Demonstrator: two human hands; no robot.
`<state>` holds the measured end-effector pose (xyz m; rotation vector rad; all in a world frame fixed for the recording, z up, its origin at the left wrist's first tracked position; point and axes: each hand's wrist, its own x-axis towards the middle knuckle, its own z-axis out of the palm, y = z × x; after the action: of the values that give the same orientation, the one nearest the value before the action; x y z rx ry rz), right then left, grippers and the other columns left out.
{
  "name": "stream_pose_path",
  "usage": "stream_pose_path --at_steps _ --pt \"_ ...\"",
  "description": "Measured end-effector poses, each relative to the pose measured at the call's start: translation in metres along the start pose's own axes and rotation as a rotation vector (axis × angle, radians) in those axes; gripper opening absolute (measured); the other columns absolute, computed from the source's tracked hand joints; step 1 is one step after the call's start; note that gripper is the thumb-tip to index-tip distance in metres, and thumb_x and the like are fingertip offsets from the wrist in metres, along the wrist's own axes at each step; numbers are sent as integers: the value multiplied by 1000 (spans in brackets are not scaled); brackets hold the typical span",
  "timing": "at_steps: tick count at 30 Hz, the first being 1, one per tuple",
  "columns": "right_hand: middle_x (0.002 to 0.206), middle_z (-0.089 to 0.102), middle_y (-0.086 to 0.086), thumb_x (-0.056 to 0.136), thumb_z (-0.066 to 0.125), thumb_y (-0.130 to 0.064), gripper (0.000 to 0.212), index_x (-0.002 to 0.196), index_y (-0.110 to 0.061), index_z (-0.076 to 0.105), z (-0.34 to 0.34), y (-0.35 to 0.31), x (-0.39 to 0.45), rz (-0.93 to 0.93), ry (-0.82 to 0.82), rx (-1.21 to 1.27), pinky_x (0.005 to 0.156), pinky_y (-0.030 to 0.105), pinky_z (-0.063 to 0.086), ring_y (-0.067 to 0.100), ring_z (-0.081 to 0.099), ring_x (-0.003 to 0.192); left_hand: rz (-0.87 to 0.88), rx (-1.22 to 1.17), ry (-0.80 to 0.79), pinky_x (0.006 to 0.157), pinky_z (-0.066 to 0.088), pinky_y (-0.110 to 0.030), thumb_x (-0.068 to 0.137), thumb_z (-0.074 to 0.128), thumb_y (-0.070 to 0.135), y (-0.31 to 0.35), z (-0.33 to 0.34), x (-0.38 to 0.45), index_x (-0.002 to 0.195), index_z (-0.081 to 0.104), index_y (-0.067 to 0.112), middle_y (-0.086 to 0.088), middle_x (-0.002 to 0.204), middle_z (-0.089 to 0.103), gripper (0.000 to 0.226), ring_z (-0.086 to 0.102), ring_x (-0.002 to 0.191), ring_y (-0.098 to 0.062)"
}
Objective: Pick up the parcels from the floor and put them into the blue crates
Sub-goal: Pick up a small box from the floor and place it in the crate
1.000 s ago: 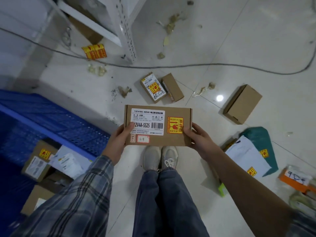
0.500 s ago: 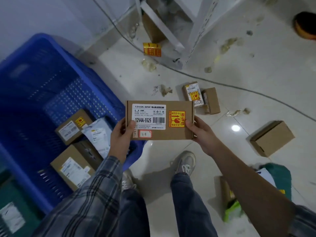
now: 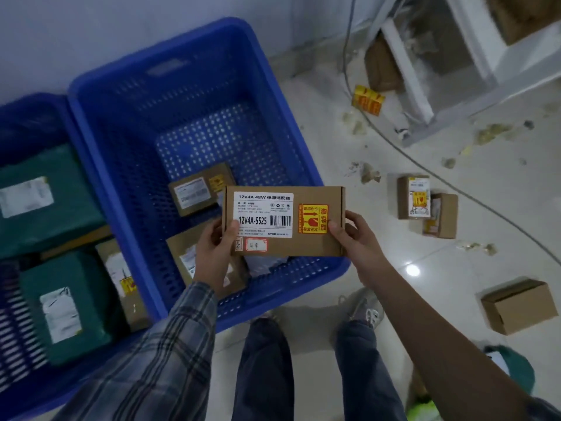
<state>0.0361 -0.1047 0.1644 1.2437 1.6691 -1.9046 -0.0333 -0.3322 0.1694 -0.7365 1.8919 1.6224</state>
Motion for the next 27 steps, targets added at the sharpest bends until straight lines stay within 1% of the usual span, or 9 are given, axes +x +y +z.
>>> stream_pose_path --at_steps 6,10,12,16,18,19,22,24,27 --pt "134 51 8 89 59 -36 52 134 -17 40 107 -29 33 -31 -42 -170 96 38 48 22 52 116 -28 -20 123 89 53 -35 94 55 32 10 -78 45 126 51 11 -7 117 63 38 63 101 -21" --pt "139 46 7 94 52 -37 54 140 -15 35 154 -38 63 -42 -61 -296 96 34 44 20 49 117 -25 -49 174 83 52 -30 97 49 33 3 -102 78 124 50 13 -4 114 63 33 63 98 -18" --pt "141 44 6 96 46 -38 53 142 -15 32 170 -37 78 -40 -113 -408 98 33 42 21 47 123 -27 -13 208 87 50 -32 98 45 34 -2 -108 93 129 48 11 -5 119 62 39 61 103 -19" --pt "145 37 6 96 45 -37 55 145 -19 28 189 -26 111 -1 -182 -611 108 44 39 25 44 128 -38 104 221 103 41 -32 101 38 35 -17 -109 122 136 44 14 -5 131 48 41 52 110 -18" --pt "143 29 9 94 49 -35 57 143 -16 30 193 -19 126 -30 -123 -716 109 37 37 24 42 123 -47 181 233 103 35 -25 101 36 30 -21 -106 136 135 43 11 -8 132 36 39 49 110 -19" --pt "139 30 9 93 51 -31 53 140 -13 34 196 -17 133 -62 -103 -740 106 33 37 23 43 119 -38 214 240 100 36 -24 101 36 27 -23 -105 143 133 44 9 -9 131 34 37 49 110 -21" --pt "131 44 13 90 53 -21 42 130 -13 45 208 -15 152 -138 -93 -730 102 39 43 24 51 113 0 362 252 98 44 -37 99 38 21 -28 -102 170 129 43 5 -13 130 40 35 52 112 -29" --pt "129 48 11 89 52 -16 41 129 -16 47 216 -13 169 -161 -98 -723 103 40 43 24 49 116 0 401 232 99 45 -43 94 43 16 -31 -102 190 132 42 7 -12 132 43 39 51 116 -28" --pt "131 49 8 90 50 -9 48 136 -17 42 231 -7 198 -164 -166 -728 100 33 42 21 48 120 -64 349 163 99 46 -37 91 49 13 -43 -105 225 134 39 10 -10 132 47 44 53 114 -24"
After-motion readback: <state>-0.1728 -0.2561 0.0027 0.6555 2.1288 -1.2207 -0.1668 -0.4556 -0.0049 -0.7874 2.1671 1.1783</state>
